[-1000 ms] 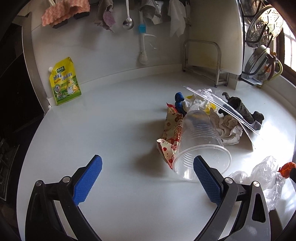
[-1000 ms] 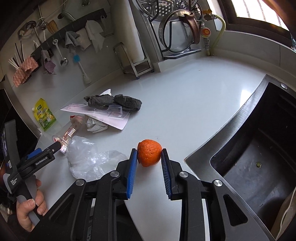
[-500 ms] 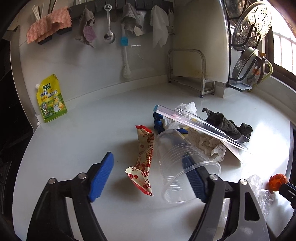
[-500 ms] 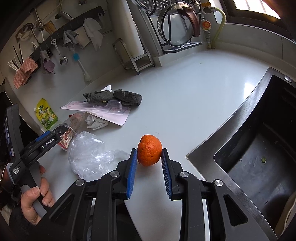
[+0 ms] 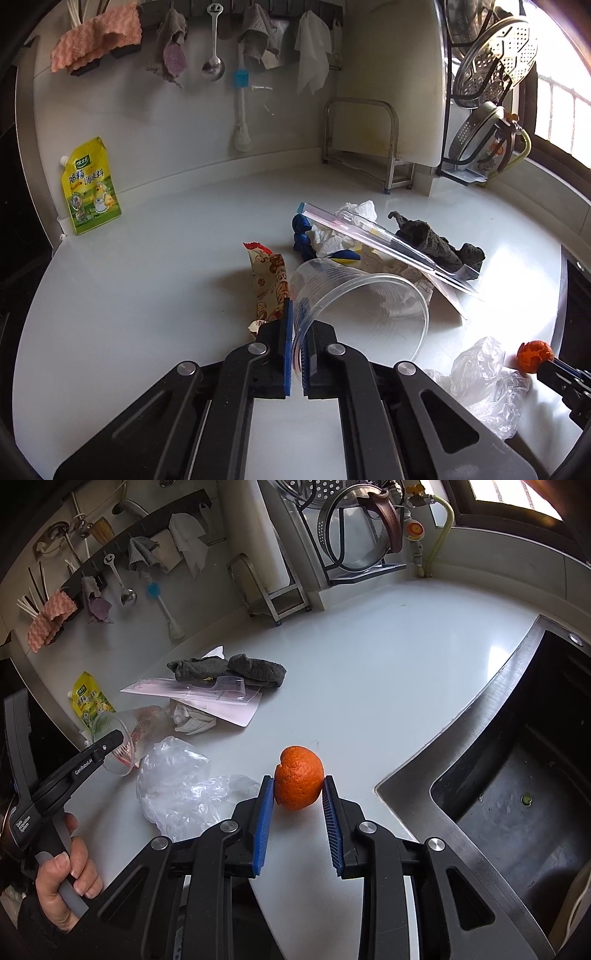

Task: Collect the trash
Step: 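Grasp the clear plastic cup with the left gripper while the right gripper holds the orange, then carry the cup with the left gripper and the orange with the right gripper over the bin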

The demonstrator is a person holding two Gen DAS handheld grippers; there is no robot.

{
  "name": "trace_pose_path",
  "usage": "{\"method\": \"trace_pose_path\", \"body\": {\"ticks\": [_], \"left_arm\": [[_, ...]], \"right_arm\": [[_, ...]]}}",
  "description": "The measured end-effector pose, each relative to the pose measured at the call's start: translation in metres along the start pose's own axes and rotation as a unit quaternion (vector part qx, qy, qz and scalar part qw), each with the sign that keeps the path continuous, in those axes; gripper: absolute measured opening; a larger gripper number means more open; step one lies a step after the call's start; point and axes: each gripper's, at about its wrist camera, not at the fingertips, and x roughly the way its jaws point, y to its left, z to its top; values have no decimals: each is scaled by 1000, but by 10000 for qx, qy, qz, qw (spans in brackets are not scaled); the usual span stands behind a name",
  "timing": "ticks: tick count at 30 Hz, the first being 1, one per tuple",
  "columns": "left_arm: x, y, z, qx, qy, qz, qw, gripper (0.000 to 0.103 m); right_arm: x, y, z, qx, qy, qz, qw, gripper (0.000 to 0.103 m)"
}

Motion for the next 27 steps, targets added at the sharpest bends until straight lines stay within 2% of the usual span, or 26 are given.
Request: {"method": "trace_pose_path", "body": {"ticks": [10, 19, 27], "left_arm": [[-36, 4, -10, -134, -206, -142, 9996, 4], [-77, 4, -30, -16, -315, -279, 9991, 4], [-105, 8, -46, 31, -384, -368, 9986, 4]], "right_arm": [[-13, 5, -6, -166, -295, -56, 9994, 27], [-32, 9, -22, -233, -352, -79, 9991, 26], [-29, 10, -18, -294, -306, -154, 9990, 27]]}}
